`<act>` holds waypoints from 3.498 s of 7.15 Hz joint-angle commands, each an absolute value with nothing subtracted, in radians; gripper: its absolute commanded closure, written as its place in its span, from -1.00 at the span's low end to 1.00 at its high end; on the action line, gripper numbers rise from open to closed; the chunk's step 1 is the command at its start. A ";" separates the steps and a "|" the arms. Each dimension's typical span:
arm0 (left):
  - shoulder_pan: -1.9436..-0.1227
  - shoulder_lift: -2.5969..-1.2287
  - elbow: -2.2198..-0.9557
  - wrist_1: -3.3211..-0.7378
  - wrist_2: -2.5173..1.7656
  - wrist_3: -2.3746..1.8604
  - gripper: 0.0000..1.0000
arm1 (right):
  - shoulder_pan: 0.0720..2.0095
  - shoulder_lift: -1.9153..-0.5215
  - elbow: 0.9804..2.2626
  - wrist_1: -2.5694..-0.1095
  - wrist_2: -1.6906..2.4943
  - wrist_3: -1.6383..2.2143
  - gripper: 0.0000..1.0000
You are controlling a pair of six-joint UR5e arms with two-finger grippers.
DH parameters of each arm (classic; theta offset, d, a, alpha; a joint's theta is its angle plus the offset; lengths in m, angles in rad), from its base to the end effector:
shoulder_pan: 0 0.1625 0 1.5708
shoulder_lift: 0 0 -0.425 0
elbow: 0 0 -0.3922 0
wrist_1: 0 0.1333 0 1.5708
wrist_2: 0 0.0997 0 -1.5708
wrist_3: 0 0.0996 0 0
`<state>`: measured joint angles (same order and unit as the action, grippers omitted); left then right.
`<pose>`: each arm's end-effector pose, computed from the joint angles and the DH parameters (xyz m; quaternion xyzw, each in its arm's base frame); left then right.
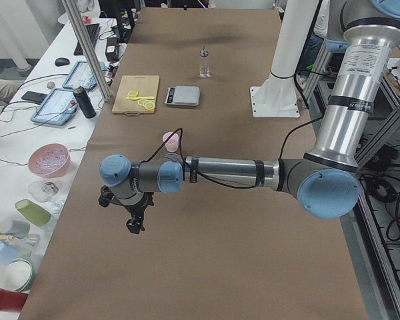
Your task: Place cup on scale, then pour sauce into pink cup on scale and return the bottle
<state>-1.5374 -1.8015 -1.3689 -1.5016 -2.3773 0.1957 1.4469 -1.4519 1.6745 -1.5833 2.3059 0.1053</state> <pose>-0.0418 -0.5878 0.6378 0.0133 0.3925 0.0972 0.9145 -0.0015 -0.5499 0.5494 0.0563 -0.3662 -0.0463 0.9277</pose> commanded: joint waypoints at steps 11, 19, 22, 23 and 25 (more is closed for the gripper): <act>-1.163 -1.928 -1.678 -1.502 -2.396 -0.478 -0.98 | 1.424 -1.483 1.695 -1.582 2.287 0.075 -1.00; -0.986 -2.011 -1.554 -1.630 -2.290 -0.646 -0.43 | 1.425 -1.490 1.709 -1.582 2.283 0.075 -0.99; -0.980 -2.025 -1.528 -1.643 -2.290 -0.681 -0.35 | 1.425 -1.490 1.709 -1.582 2.283 0.074 -0.99; -0.970 -2.026 -1.510 -1.667 -2.290 -0.684 -0.34 | 1.425 -1.488 1.707 -1.582 2.281 0.074 -0.99; -0.965 -2.025 -1.486 -1.703 -2.290 -0.684 -0.34 | 1.425 -1.488 1.707 -1.582 2.281 0.072 -0.99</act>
<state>-0.9684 -2.0253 -1.4980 -1.6867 -2.2902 -0.6836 1.4251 -1.4883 1.7077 -1.5815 2.2812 0.0727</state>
